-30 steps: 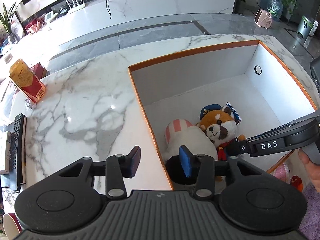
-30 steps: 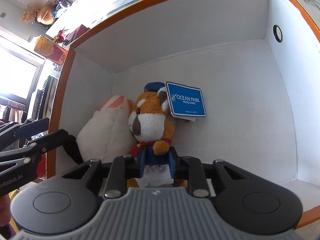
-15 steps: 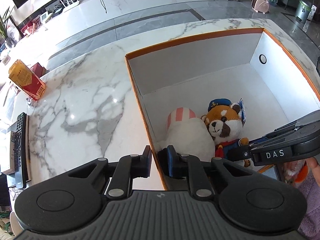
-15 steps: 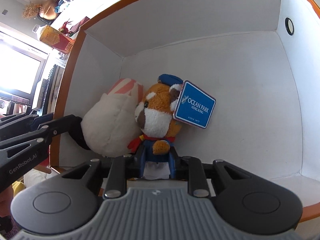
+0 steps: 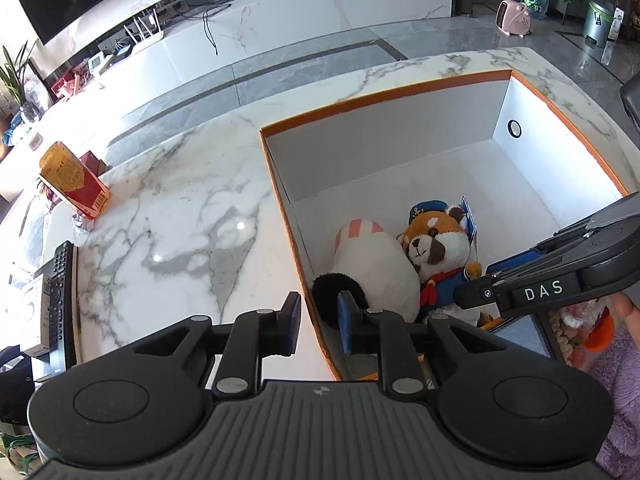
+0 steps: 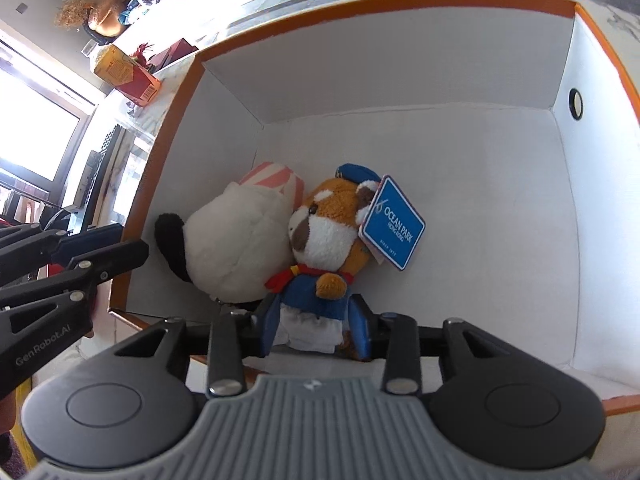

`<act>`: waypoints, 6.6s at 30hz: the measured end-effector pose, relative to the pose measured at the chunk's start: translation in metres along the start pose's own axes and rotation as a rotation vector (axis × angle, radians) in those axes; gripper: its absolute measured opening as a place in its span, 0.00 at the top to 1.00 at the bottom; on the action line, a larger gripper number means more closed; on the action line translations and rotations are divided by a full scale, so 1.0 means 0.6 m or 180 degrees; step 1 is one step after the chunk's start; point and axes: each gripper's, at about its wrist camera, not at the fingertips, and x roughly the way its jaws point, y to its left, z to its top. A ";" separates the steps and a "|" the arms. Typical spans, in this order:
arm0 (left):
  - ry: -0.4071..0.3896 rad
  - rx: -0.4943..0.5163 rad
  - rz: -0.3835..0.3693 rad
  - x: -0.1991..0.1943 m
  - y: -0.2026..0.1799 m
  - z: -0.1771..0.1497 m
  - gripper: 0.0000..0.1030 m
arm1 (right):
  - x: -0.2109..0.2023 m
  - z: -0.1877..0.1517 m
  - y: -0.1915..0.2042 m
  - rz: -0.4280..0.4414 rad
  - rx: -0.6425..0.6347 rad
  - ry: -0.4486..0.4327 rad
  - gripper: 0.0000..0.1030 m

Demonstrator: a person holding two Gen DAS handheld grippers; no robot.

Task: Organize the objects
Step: 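Move both grippers back from the box to the remaining pile, then grasp the pink card holder with the left gripper while the right grasps the black box, then carry the pink card holder into the box and open the left gripper while the right carries the black box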

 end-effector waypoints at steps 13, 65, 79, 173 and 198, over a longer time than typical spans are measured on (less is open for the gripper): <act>-0.0599 -0.0070 -0.0157 -0.113 -0.052 -0.038 0.75 | -0.118 -0.064 0.032 -0.0063 -0.0437 -0.0678 0.58; 0.0278 -0.0193 -0.0763 -0.032 -0.169 -0.201 0.76 | -0.126 -0.230 0.004 0.0051 -0.0508 -0.0742 0.59; 0.0094 -0.0446 -0.0954 -0.082 -0.130 -0.182 0.77 | -0.080 -0.149 0.026 0.0008 -0.0383 -0.0702 0.55; -0.0648 0.0958 -0.0547 0.093 -0.033 0.140 0.77 | -0.006 0.164 -0.065 -0.0566 -0.0203 -0.1157 0.66; -0.0270 0.2728 -0.0328 0.183 -0.080 0.092 0.56 | 0.009 0.158 -0.067 -0.0560 -0.0209 -0.0974 0.66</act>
